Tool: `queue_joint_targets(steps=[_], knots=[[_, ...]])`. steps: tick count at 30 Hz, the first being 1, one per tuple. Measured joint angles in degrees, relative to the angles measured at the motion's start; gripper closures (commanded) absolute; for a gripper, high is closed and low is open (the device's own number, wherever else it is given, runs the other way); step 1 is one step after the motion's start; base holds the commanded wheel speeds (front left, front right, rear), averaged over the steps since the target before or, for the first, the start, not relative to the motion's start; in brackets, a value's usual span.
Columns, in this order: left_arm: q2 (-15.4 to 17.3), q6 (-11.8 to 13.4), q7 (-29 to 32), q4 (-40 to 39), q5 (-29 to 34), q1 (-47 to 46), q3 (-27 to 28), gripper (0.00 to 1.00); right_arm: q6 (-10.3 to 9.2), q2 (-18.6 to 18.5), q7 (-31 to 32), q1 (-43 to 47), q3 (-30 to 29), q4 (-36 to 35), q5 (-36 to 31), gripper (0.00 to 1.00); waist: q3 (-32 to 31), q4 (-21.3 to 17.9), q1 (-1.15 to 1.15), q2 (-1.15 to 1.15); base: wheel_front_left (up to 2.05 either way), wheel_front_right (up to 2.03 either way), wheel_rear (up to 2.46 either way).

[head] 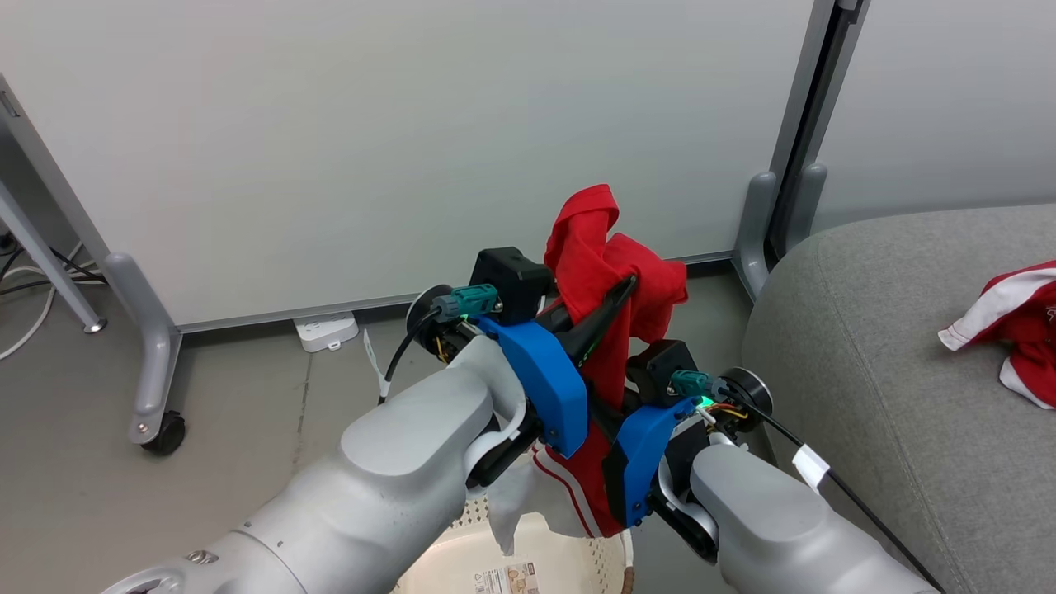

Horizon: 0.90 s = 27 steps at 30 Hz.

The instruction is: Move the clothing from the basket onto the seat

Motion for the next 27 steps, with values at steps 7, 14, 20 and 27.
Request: queue_joint_targets(steps=[7, 14, 20, 27], knots=[[0.00, -0.01, -0.19, 0.16, -0.24, -0.27, -0.16, 1.00, 0.00, 0.12, -1.15, -1.05, 1.92, 1.35, 1.96, 1.00, -0.06, -0.13, 0.00, 0.00, 0.00, 0.00, 0.00], [-0.01, 0.00, -0.34, 0.37, -0.47, -0.32, -0.25, 1.00, 0.00, 0.19, -1.74, -1.80, 3.55, 2.27, 3.44, 1.00, 0.00, -0.10, 0.00, 0.00, 0.00, 0.00, 0.00], [-0.02, 0.20, -0.44, 0.43, -0.82, -0.32, -0.34, 0.00, 0.00, 0.27, -2.14, -2.00, 4.67, 2.89, 4.85, 1.00, 0.14, -0.24, 0.00, 0.00, 0.00, 0.00, 0.00], [-0.02, 0.42, -0.51, 0.44, -0.93, -0.34, -0.36, 0.00, 0.00, 0.34, -2.54, -2.38, 5.69, 3.39, 5.86, 1.00, 0.12, -0.27, 0.00, 0.00, 0.00, 0.00, 0.00]])
